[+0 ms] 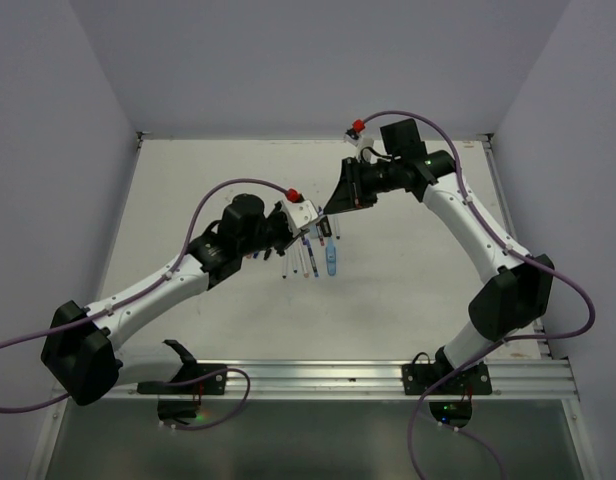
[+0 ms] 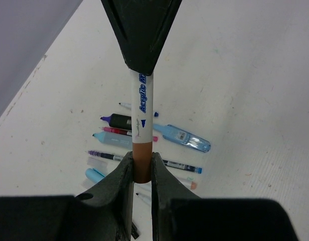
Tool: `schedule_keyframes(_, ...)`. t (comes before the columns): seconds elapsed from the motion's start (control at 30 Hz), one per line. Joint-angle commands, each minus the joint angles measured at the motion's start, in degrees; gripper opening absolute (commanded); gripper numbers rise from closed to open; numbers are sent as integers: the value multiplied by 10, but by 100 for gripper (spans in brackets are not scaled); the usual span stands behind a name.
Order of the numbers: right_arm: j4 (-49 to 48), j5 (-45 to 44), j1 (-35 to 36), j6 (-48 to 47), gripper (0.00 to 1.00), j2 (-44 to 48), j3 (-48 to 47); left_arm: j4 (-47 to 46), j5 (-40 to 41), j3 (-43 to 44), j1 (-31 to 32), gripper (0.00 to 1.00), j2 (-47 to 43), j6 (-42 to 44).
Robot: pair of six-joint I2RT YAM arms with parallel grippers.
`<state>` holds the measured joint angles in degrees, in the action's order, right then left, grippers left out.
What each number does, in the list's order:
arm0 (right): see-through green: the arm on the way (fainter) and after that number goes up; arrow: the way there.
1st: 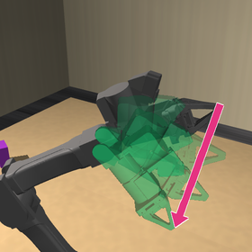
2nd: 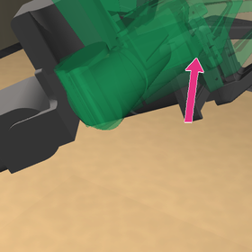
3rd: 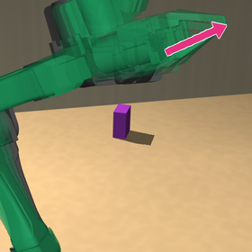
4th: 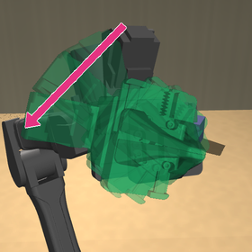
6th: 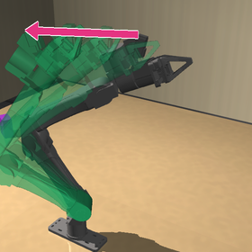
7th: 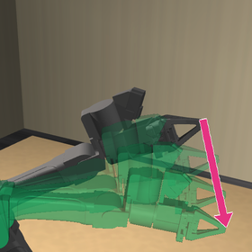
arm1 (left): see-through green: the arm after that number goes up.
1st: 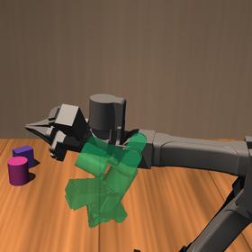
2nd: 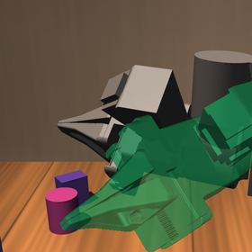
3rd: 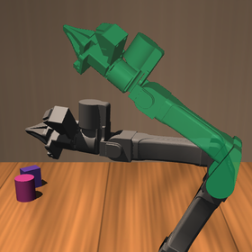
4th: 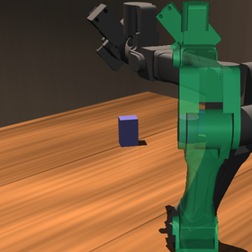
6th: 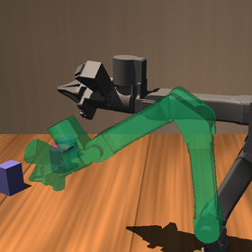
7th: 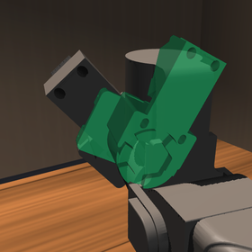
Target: Open the pen caps
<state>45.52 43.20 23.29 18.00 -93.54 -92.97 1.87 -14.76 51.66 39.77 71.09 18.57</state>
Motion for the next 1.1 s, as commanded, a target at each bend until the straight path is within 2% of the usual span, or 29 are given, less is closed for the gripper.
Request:
schedule_keyframes(0.0,-9,-1,-3,-6,0,15,4,-34,18,9,-2,17,-11,-13)
schedule_keyframes(0.13,-41,-13,-3,-5,0,34,25,-54,48,1,-1,28,-16,-42)
schedule_keyframes(0.23,-67,-57,-3,-5,0,63,42,-64,88,-3,-6,48,-25,-91)
schedule_keyframes(0.27,-97,-64,-3,-4,0,74,59,-63,101,1,-13,60,-27,-131)
schedule_keyframes(0.33,-166,-93,-2,5,0,113,104,-56,103,7,-24,73,-37,-180)
schedule_keyframes(0.37,-194,-99,-1,7,0,128,122,-53,102,14,-45,81,-39,-247)
schedule_keyframes(0.43,-276,-129,2,13,0,171,178,-44,98,19,-69,86,-51,-313)
schedule_keyframes(0.47,-301,-143,10,13,0,185,195,-37,105,24,-94,91,-53,-395)
schedule_keyframes(0.53,-381,-174,25,5,0,212,248,-27,105,23,-118,91,-63,-466)
schedule_keyframes(0.57,-413,-201,45,0,0,239,268,-21,131,24,-128,91,-67,-527)
schedule_keyframes(0.63,-502,-229,65,-9,0,259,320,-20,142,24,-128,91,-75,-586)
schedule_keyframes(0.73,-567,-276,98,-20,0,274,355,-5,136,20,-128,90,-75,-696)
schedule_keyframes(0.87,-633,-298,131,-35,0,269,386,-52,106,0,-128,88,-73,-830)
schedule_keyframes(1.0,-658,-333,153,-57,0,264,398,-65,107,-11,-128,82,-74,-910)
schedule_keyframes(1.07,-670,-341,163,-70,0,263,403,-67,113,-16,-128,77,-75,-949)
